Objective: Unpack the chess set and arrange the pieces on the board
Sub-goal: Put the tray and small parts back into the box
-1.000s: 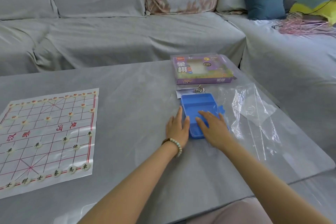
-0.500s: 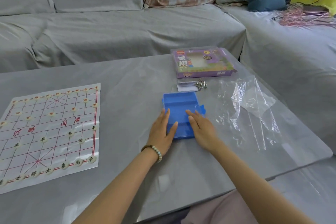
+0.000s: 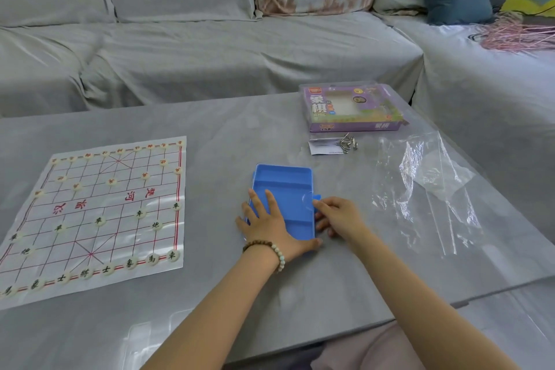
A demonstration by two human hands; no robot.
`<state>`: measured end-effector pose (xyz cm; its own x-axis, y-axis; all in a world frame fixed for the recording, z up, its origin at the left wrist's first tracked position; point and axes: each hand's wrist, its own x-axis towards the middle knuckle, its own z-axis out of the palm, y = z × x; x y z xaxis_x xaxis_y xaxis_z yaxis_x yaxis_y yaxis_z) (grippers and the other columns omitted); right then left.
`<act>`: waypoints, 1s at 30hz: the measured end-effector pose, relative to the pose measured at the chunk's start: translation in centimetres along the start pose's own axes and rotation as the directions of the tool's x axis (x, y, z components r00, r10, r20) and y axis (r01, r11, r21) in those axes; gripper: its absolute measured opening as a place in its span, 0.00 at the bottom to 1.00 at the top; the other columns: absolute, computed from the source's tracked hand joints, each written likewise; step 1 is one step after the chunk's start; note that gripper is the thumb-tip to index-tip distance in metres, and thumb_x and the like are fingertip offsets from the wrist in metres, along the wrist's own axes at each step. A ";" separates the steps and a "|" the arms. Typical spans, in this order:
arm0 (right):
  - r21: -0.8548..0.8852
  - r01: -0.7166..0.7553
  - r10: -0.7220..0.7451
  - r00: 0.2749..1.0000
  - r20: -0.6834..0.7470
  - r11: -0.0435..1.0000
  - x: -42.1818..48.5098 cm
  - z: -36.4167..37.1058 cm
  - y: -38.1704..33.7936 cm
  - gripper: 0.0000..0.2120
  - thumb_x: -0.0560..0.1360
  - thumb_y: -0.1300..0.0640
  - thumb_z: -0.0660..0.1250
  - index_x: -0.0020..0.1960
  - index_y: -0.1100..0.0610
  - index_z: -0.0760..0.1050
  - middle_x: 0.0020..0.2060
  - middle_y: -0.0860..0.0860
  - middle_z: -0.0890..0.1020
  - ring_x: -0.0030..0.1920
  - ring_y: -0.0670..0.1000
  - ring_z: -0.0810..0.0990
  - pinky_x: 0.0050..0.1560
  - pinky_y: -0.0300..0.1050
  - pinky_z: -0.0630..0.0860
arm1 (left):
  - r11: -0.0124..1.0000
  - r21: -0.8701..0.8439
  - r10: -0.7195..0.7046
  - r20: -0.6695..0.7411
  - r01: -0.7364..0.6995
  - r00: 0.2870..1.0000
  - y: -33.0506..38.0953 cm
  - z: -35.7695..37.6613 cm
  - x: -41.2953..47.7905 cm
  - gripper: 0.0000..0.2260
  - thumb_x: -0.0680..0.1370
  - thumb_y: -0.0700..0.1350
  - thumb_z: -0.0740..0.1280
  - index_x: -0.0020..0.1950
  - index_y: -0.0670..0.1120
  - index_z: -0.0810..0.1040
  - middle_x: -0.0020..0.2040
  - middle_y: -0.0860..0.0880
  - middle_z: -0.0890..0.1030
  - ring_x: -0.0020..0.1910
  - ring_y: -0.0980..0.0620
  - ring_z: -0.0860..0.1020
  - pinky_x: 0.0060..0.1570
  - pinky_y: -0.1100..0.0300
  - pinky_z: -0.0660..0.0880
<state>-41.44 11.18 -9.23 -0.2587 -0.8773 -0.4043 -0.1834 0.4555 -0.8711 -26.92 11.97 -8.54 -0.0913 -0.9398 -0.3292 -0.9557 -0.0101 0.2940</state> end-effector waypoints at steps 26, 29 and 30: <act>-0.658 0.354 -0.360 0.923 0.134 0.664 -0.6 -2.2 3.7 0.27 0.79 0.42 0.49 0.76 0.47 0.49 0.75 0.41 0.45 0.76 0.48 0.40 0.74 0.45 0.43 | 0.942 -0.332 0.038 -0.053 -0.053 0.998 -5.1 -2.4 3.2 0.45 0.72 0.66 0.59 0.75 0.48 0.36 0.76 0.46 0.42 0.75 0.46 0.44 0.73 0.49 0.47; -0.621 0.380 -0.429 0.900 0.078 0.685 -0.6 -2.5 3.4 0.25 0.79 0.44 0.51 0.75 0.47 0.55 0.76 0.43 0.52 0.76 0.48 0.43 0.75 0.47 0.44 | 0.975 -0.222 0.012 -0.049 -0.022 0.999 -4.1 -1.7 3.4 0.41 0.74 0.67 0.53 0.75 0.48 0.37 0.76 0.45 0.40 0.75 0.45 0.41 0.73 0.50 0.44; -0.584 0.400 -0.473 0.881 0.033 0.706 -0.4 -2.9 2.7 0.23 0.79 0.46 0.52 0.74 0.48 0.58 0.75 0.45 0.56 0.76 0.49 0.48 0.75 0.48 0.47 | 0.979 -0.202 0.008 -0.067 -0.021 0.998 -3.7 -2.0 3.8 0.40 0.74 0.67 0.52 0.75 0.47 0.38 0.76 0.45 0.41 0.75 0.45 0.43 0.73 0.50 0.45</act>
<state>-44.56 13.18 -10.63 -0.1103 -0.9928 0.0465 -0.7868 0.0586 -0.6144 -23.18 7.74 -9.05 -0.0800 -0.9606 -0.2661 -0.8776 -0.0587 0.4758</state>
